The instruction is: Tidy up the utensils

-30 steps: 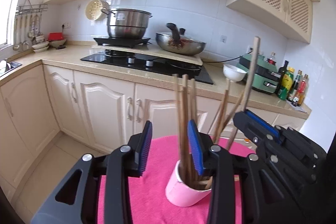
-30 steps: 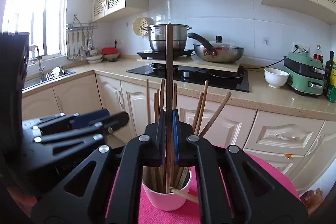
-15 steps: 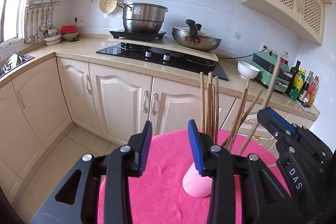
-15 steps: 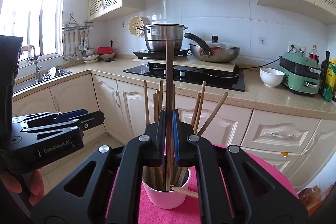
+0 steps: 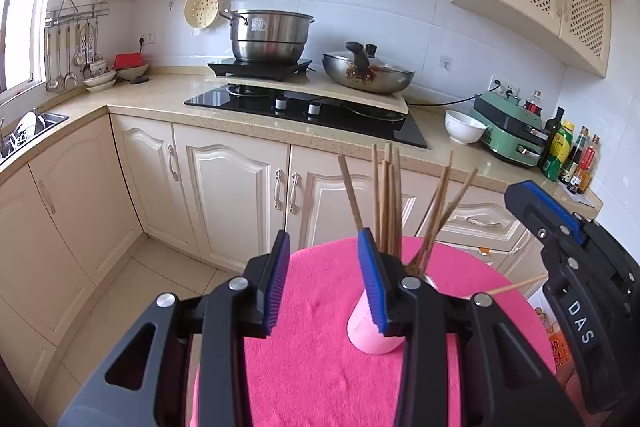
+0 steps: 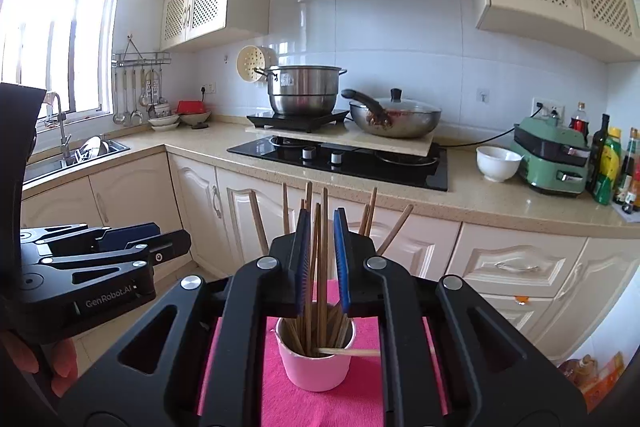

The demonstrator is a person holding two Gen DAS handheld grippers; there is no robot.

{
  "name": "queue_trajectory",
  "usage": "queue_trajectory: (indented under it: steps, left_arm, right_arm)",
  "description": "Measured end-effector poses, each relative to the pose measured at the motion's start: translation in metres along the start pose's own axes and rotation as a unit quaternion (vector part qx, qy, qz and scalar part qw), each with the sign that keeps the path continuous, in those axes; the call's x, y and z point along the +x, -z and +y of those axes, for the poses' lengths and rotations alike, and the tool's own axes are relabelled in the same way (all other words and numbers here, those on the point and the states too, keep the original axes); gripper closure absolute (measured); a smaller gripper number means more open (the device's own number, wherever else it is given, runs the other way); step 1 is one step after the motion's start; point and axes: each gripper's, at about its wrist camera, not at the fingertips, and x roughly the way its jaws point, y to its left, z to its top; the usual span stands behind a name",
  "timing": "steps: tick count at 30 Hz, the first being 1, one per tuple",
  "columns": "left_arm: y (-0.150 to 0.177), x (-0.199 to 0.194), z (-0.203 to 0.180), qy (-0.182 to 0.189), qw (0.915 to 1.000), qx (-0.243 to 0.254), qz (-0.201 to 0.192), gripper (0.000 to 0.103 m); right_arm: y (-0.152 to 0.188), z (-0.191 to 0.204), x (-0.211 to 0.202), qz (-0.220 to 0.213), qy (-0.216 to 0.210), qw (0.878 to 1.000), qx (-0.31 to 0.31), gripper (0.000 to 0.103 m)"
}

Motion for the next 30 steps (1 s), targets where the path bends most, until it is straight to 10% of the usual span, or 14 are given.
queue_trajectory:
  steps: [17,20,22,30]
  left_arm:
    - [-0.008,-0.155,0.002,0.013,0.9975,0.061,-0.035,0.062]
    - [-0.009,-0.186,0.003,0.015,0.9967,0.068,-0.043,0.061]
    - [-0.010,-0.204,0.005,0.020,0.9961,0.072,-0.048,0.060]
    - [-0.016,-0.267,0.016,0.008,0.9952,0.066,-0.071,0.047]
  right_arm:
    - [-0.044,0.052,-0.130,0.015,0.038,0.999,0.012,0.083]
    - [-0.054,0.061,-0.153,0.018,0.043,0.999,0.021,0.074]
    - [-0.061,0.068,-0.169,0.016,0.043,0.999,0.023,0.047]
    - [-0.082,0.092,-0.217,0.008,0.042,0.999,0.019,0.043]
